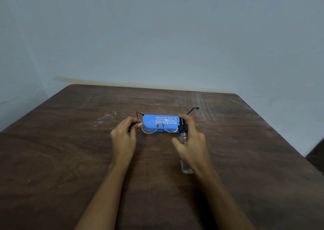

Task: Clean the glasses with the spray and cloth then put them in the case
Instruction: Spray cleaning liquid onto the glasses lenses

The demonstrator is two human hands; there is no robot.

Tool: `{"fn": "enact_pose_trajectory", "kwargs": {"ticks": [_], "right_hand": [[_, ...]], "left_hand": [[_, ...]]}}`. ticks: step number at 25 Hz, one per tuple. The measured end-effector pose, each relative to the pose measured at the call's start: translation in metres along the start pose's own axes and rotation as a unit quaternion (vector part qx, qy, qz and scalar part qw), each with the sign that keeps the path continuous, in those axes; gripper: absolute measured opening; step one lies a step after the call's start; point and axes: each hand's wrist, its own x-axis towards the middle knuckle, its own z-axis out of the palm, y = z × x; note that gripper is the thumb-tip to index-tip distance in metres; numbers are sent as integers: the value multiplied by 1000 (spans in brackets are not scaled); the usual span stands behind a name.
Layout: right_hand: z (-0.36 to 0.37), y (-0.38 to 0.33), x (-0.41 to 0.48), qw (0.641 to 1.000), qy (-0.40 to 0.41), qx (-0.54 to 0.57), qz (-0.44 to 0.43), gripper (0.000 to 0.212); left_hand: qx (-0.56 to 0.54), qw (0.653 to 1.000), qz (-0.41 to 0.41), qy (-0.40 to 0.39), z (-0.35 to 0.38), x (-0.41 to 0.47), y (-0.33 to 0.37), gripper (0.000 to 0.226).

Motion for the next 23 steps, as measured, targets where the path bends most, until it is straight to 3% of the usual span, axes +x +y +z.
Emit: {"fn": "enact_pose_trajectory", "kwargs": {"ticks": [23], "right_hand": [[-2,0,0,1000,3,-2,7,56]], "left_hand": [[7,1000,-4,-6,0,1,2,16]]}}
